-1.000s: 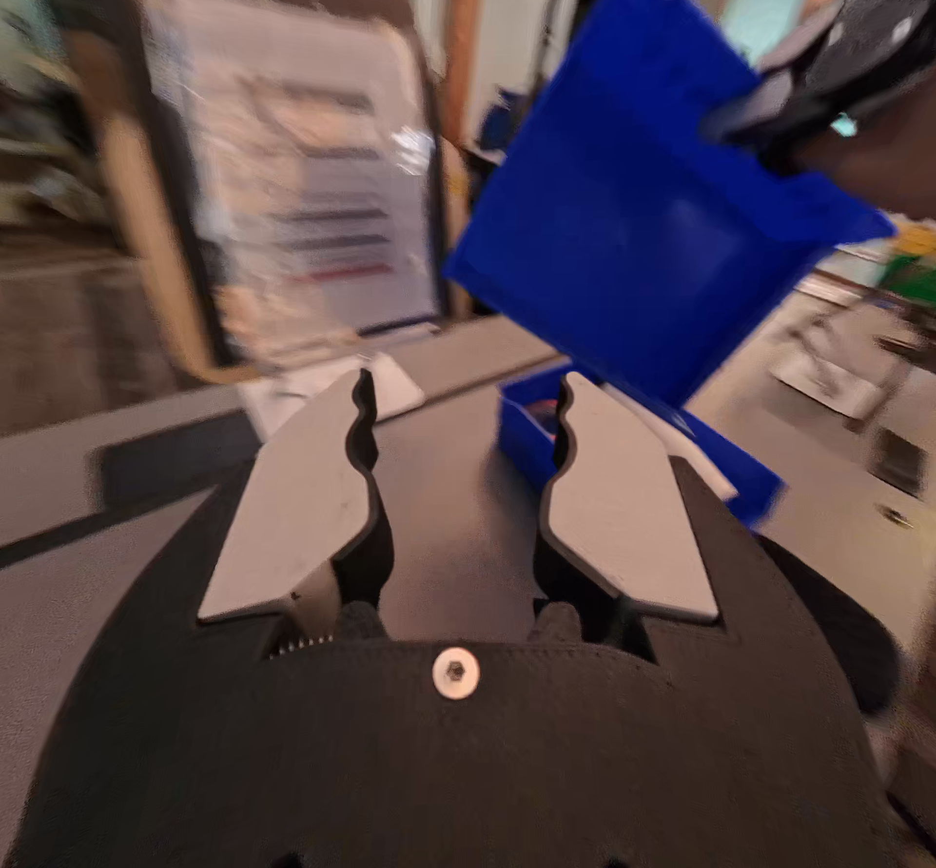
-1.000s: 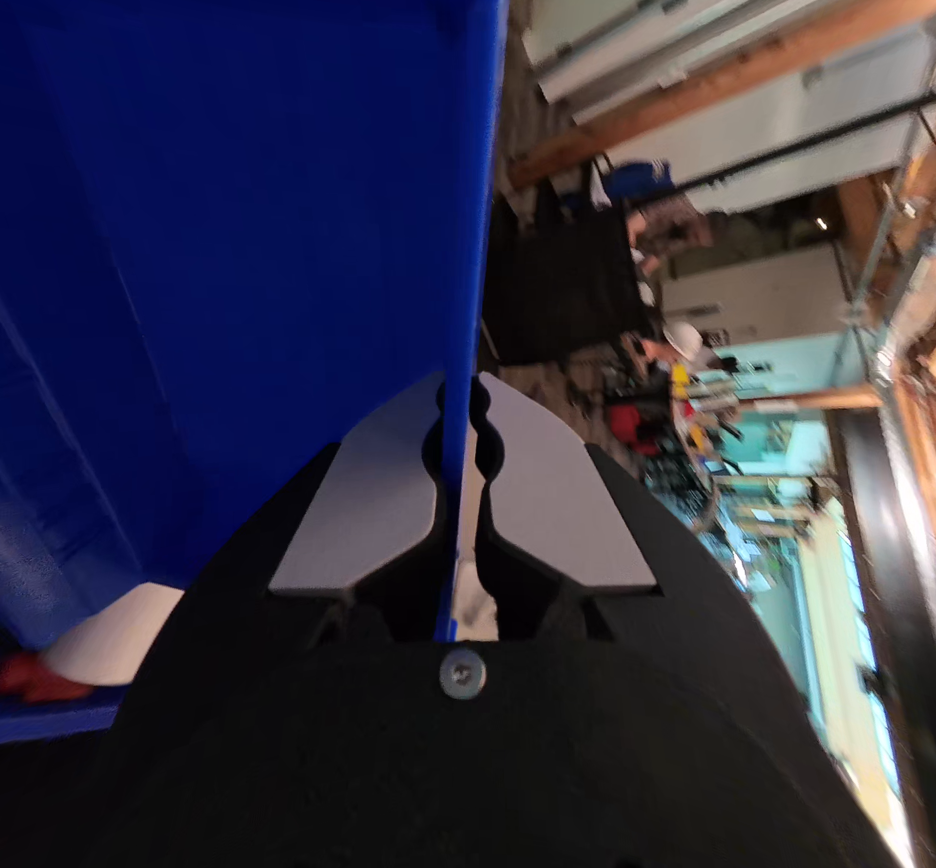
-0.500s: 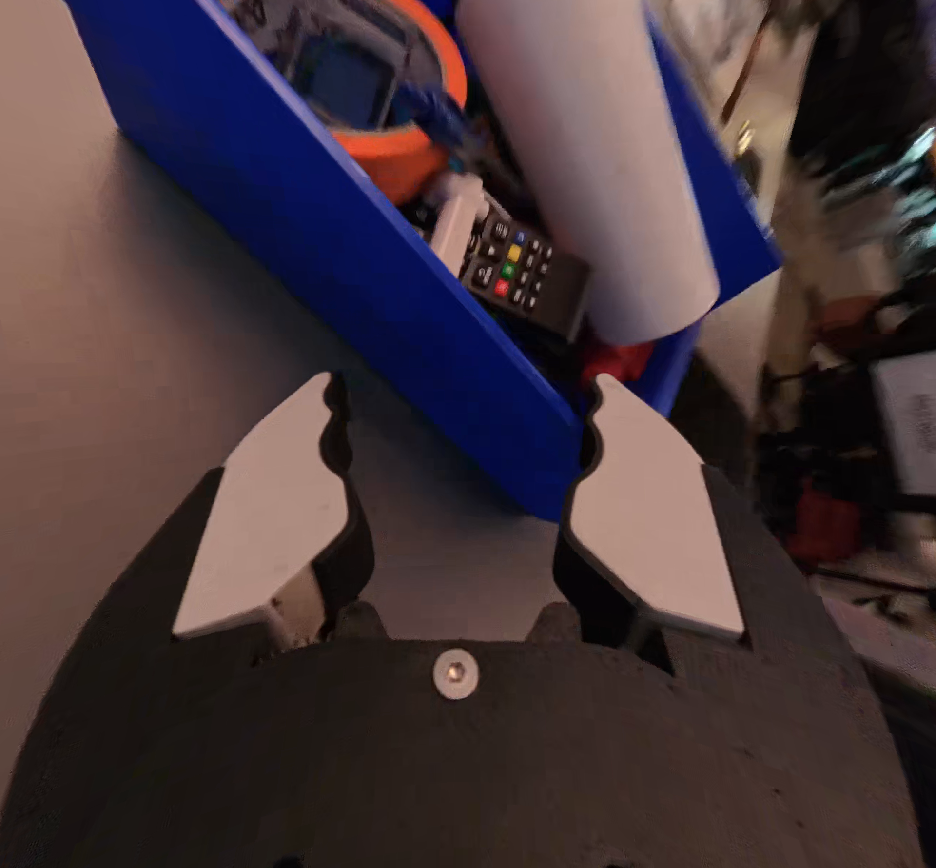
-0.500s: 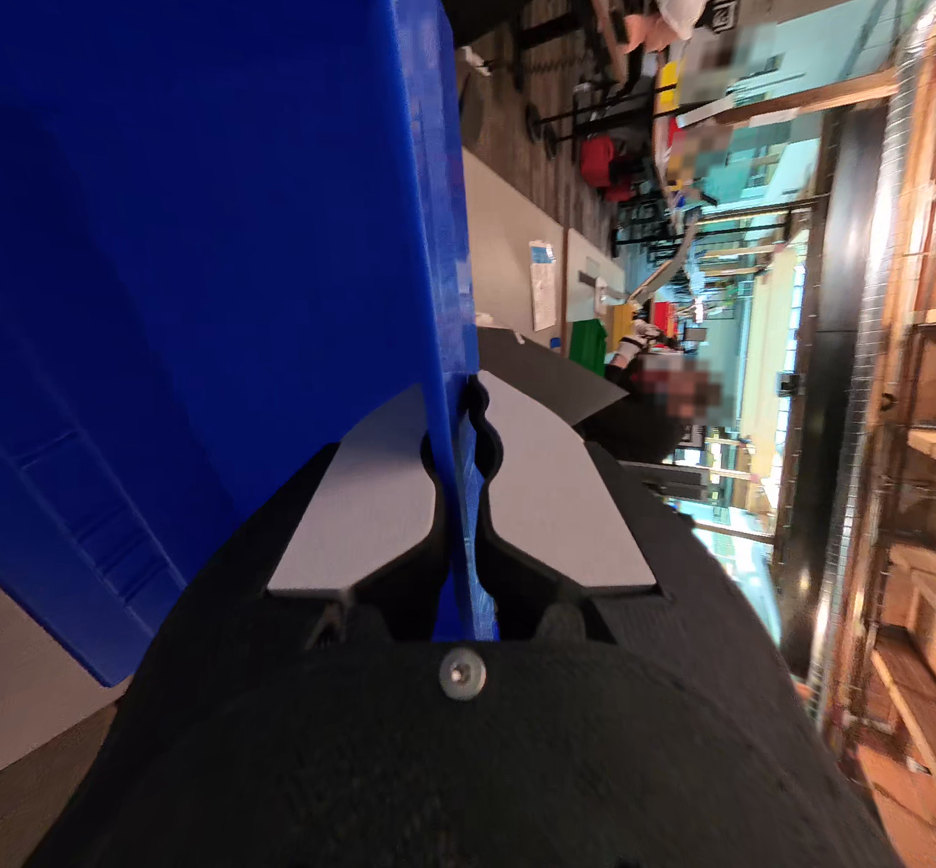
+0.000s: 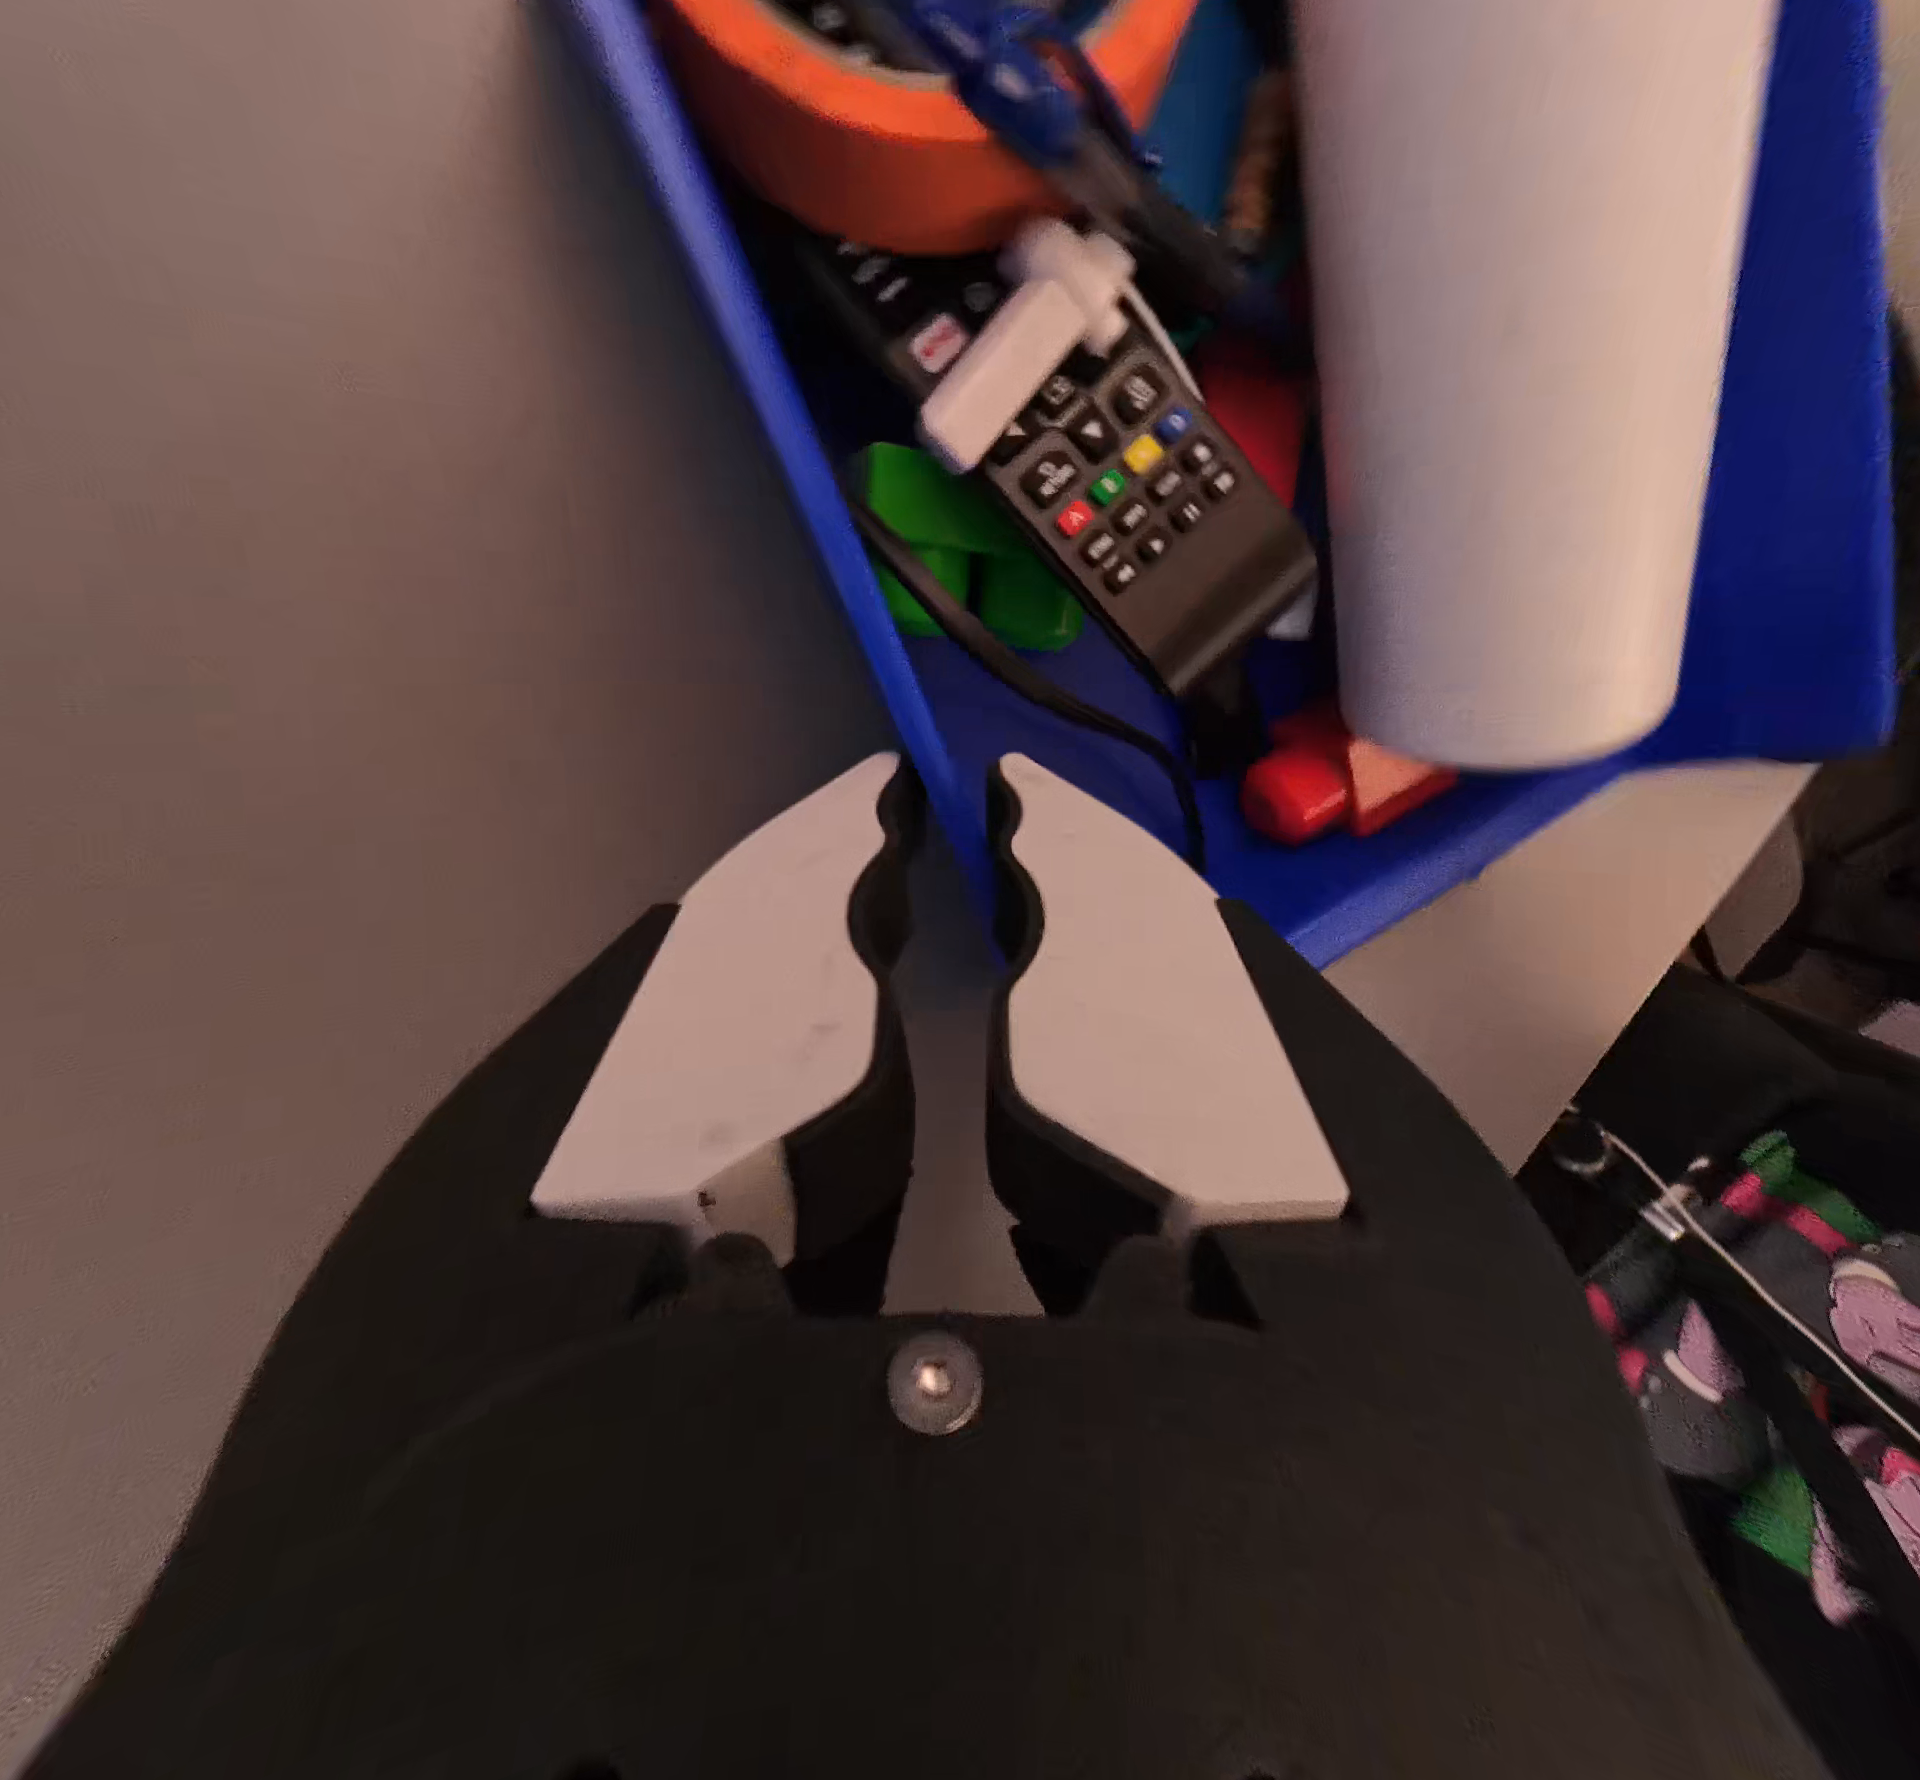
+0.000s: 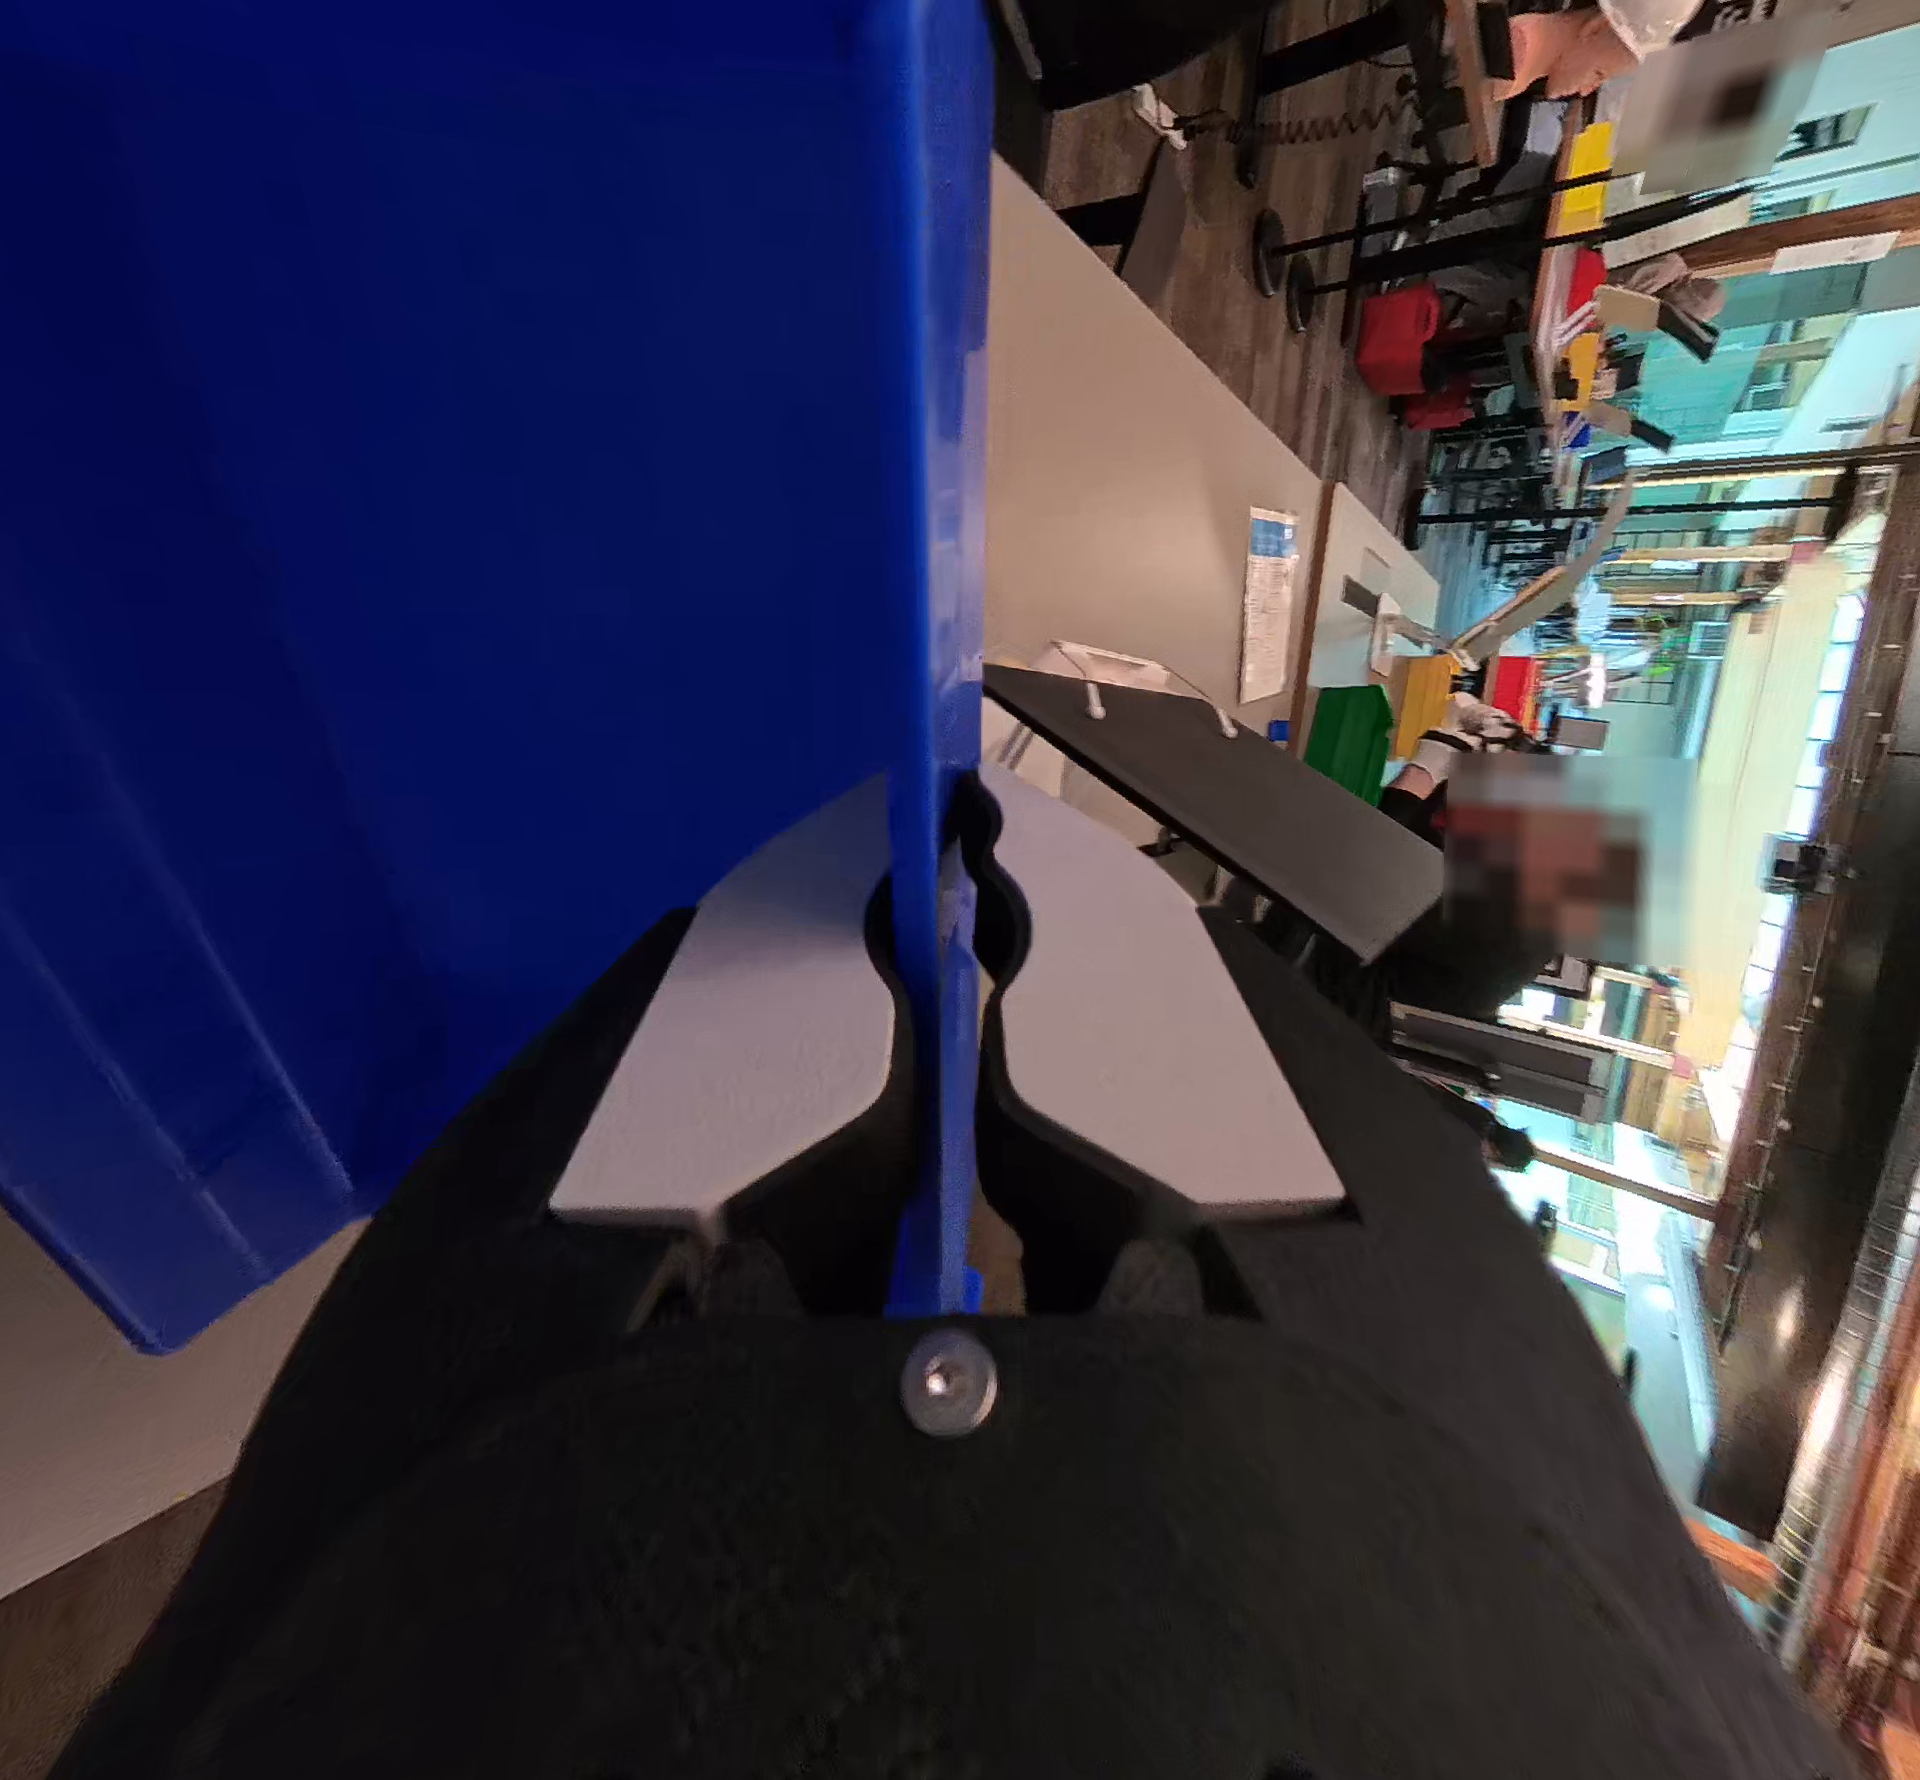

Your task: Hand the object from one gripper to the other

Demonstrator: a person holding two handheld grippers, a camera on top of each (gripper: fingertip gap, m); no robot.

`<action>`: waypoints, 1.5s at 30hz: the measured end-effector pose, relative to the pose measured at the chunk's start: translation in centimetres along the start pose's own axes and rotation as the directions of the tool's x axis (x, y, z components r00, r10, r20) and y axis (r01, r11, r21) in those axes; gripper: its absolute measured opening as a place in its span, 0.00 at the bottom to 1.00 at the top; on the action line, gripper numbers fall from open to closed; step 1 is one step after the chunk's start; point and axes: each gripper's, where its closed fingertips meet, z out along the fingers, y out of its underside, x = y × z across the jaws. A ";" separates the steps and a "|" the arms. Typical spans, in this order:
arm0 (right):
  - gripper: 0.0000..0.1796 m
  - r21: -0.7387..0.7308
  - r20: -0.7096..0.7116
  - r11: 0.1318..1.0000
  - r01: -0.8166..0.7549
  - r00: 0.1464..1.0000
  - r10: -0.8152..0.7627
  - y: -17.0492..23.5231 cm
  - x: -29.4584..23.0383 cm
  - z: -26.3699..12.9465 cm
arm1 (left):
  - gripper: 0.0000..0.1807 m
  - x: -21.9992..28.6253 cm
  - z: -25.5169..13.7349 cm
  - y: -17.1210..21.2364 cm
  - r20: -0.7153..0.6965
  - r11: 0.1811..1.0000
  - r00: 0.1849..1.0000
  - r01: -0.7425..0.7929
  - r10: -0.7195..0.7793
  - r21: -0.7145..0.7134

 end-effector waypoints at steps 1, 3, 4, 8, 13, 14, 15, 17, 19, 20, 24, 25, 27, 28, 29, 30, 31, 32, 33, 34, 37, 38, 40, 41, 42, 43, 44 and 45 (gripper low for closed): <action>0.04 -0.001 0.031 1.000 -0.016 0.999 0.016 0.0 -0.6 0.2 | 0.05 -1.9 -1.0 1.0 0.040 0.999 0.999 0.035 -0.034 -0.012; 0.04 -0.024 0.141 0.998 -0.064 0.988 0.067 0.2 -2.4 0.8 | 0.02 -5.8 -3.2 3.1 0.139 0.995 0.985 0.102 -0.098 -0.020; 0.04 -0.044 0.218 0.994 -0.100 0.970 0.108 0.4 -3.6 1.1 | 0.02 -7.7 -4.2 4.1 0.181 0.989 0.973 0.146 -0.141 -0.011; 0.05 -0.186 0.545 0.952 -0.245 0.780 0.307 1.2 -9.4 2.3 | 0.08 -13.7 -8.0 8.6 0.266 0.954 0.917 0.296 -0.297 0.045; 0.05 -0.347 0.766 0.883 -0.315 0.449 0.461 1.0 -16.7 3.5 | 0.04 -16.3 -10.6 12.8 0.101 0.877 0.875 0.457 -0.473 0.150; 0.06 -0.356 0.786 0.874 -0.332 0.400 0.472 0.6 -18.0 3.9 | 0.05 -16.9 -11.0 13.3 0.062 0.848 0.854 0.499 -0.516 0.180; 0.06 -0.366 0.801 0.867 -0.338 0.359 0.479 0.2 -19.4 4.2 | 0.05 -17.5 -11.4 13.8 0.030 0.818 0.832 0.537 -0.553 0.207; 0.06 -0.381 0.818 0.867 -0.322 0.319 0.479 -0.1 -21.9 5.0 | 0.06 -18.5 -12.2 14.9 0.008 0.785 0.809 0.568 -0.588 0.248; 0.06 -0.398 0.812 0.872 -0.286 0.331 0.480 0.0 -23.7 6.0 | 0.05 -19.1 -12.9 16.1 0.019 0.770 0.796 0.580 -0.605 0.266; 0.06 -0.401 0.803 0.880 -0.254 0.364 0.472 0.2 -24.4 6.6 | 0.05 -19.3 -13.2 16.6 0.020 0.757 0.784 0.593 -0.621 0.275; 0.04 -0.403 0.755 0.898 -0.176 0.491 0.435 1.2 -25.4 9.3 | 0.06 -20.5 -14.2 18.1 -0.018 0.686 0.728 0.654 -0.685 0.318; 0.04 -0.403 0.763 0.896 -0.187 0.473 0.441 1.0 -25.5 9.6 | 0.06 -20.8 -14.4 18.3 -0.025 0.676 0.722 0.659 -0.692 0.329; 0.04 -0.393 0.775 0.891 -0.228 0.439 0.454 0.6 -25.2 10.1 | 0.06 -21.2 -14.6 18.6 -0.040 0.664 0.717 0.664 -0.696 0.345; 0.04 -0.392 0.774 0.889 -0.236 0.438 0.458 0.6 -25.0 10.5 | 0.06 -21.3 -14.7 18.7 -0.046 0.656 0.713 0.667 -0.700 0.352; 0.04 -0.384 0.773 0.892 -0.241 0.445 0.453 0.7 -24.7 10.8 | 0.06 -21.6 -14.8 18.7 -0.048 0.651 0.711 0.667 -0.702 0.361; 0.04 -0.376 0.770 0.894 -0.242 0.455 0.447 0.8 -24.4 11.2 | 0.06 -21.7 -14.9 18.7 -0.043 0.652 0.713 0.662 -0.700 0.370; 0.04 -0.368 0.766 0.897 -0.243 0.468 0.441 0.9 -24.0 11.6 | 0.06 -21.9 -15.0 18.7 -0.037 0.653 0.715 0.656 -0.698 0.379; 0.04 -0.360 0.763 0.899 -0.248 0.477 0.437 1.0 -23.7 12.0 | 0.06 -22.1 -15.0 18.8 -0.034 0.648 0.713 0.655 -0.701 0.388; 0.04 -0.356 0.761 0.899 -0.254 0.480 0.437 1.1 -23.4 12.4 | 0.06 -22.3 -15.1 18.8 -0.037 0.638 0.706 0.659 -0.707 0.398; 0.04 -0.346 0.764 0.903 -0.256 0.482 0.429 1.1 -23.2 12.7 | 0.07 -22.5 -15.1 18.8 -0.045 0.626 0.699 0.666 -0.714 0.407; 0.04 -0.340 0.773 0.905 -0.255 0.473 0.423 1.2 -22.8 13.1 | 0.08 -22.7 -15.3 19.1 -0.075 0.585 0.670 0.692 -0.738 0.424; 0.04 -0.335 0.777 0.909 -0.248 0.473 0.415 1.2 -22.8 13.1 | 0.08 -22.8 -15.4 19.2 -0.084 0.571 0.660 0.700 -0.747 0.428; 0.04 -0.328 0.781 0.915 -0.234 0.479 0.402 1.2 -22.8 13.2 | 0.09 -22.9 -15.5 19.4 -0.102 0.546 0.642 0.715 -0.760 0.437; 0.04 -0.330 0.780 0.916 -0.229 0.480 0.401 1.2 -22.8 13.2 | 0.09 -23.0 -15.5 19.5 -0.109 0.533 0.633 0.722 -0.767 0.442; 0.04 -0.333 0.780 0.915 -0.226 0.479 0.402 1.2 -22.8 13.2 | 0.09 -23.0 -15.6 19.7 -0.112 0.524 0.627 0.725 -0.771 0.447; 0.04 -0.339 0.781 0.914 -0.224 0.475 0.406 1.3 -22.8 13.2 | 0.09 -23.0 -15.7 19.9 -0.113 0.515 0.621 0.727 -0.776 0.453; 0.04 -0.343 0.783 0.913 -0.221 0.470 0.408 1.3 -22.8 13.2 | 0.09 -23.0 -15.8 20.1 -0.116 0.504 0.612 0.731 -0.782 0.460; 0.04 -0.346 0.785 0.912 -0.220 0.465 0.410 1.3 -22.8 13.2 | 0.09 -23.0 -15.8 20.3 -0.119 0.491 0.603 0.736 -0.789 0.466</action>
